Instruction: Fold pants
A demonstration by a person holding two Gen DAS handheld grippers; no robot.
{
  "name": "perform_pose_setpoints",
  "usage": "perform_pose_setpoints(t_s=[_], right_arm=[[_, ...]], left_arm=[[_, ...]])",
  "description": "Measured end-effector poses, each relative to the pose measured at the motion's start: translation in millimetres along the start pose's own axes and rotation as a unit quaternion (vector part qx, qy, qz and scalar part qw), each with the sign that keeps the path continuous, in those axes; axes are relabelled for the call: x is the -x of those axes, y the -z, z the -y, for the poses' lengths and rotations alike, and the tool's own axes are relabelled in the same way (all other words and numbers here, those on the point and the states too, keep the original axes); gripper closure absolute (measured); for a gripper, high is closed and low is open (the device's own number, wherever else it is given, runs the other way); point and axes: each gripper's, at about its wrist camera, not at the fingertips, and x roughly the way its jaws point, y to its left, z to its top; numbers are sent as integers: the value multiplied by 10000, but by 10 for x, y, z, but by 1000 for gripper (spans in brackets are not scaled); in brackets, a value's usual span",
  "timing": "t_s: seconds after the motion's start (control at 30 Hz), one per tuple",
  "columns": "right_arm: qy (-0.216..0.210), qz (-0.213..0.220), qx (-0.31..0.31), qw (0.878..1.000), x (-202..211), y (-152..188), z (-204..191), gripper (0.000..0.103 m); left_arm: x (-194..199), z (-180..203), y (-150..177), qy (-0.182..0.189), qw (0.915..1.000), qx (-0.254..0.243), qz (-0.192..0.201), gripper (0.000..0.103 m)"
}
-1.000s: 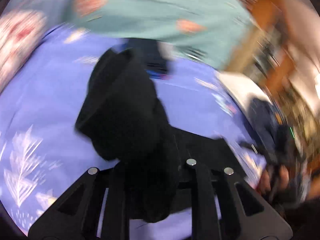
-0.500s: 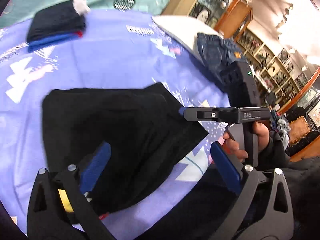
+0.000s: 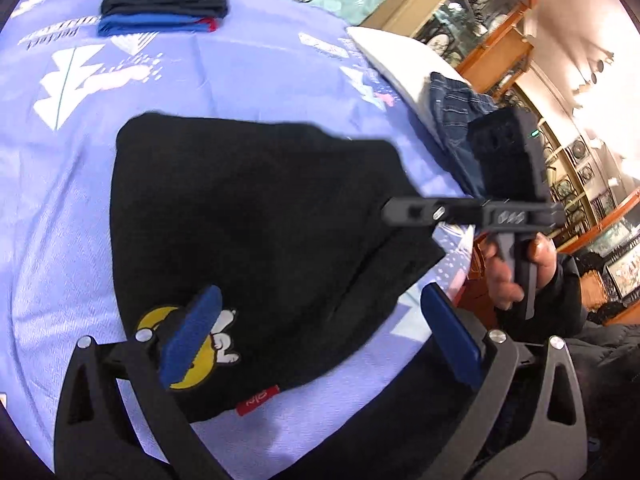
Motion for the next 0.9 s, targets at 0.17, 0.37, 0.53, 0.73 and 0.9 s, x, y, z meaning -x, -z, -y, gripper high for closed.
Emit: perform_pose_setpoints(t_s=[0.17, 0.37, 0.53, 0.73, 0.9], right_arm=[[293, 757, 297, 9963, 744, -100, -207, 74], [1175, -456, -737, 9893, 331, -34, 582, 55], [1595, 95, -279, 9868, 671, -83, 381, 48], [944, 561, 735, 9912, 766, -324, -245, 47], [1592, -712, 16, 9847, -151, -485, 276, 51]], left_arm=[[-62, 282, -105, 273, 9980, -565, 45, 2], [-466, 146, -37, 308, 9969, -453, -572, 2], [-183, 203, 66, 397, 9967, -618, -332, 2], [-254, 61, 262, 480, 9957, -462, -650, 2], [-370, 53, 323, 400, 9951, -586, -683, 2]])
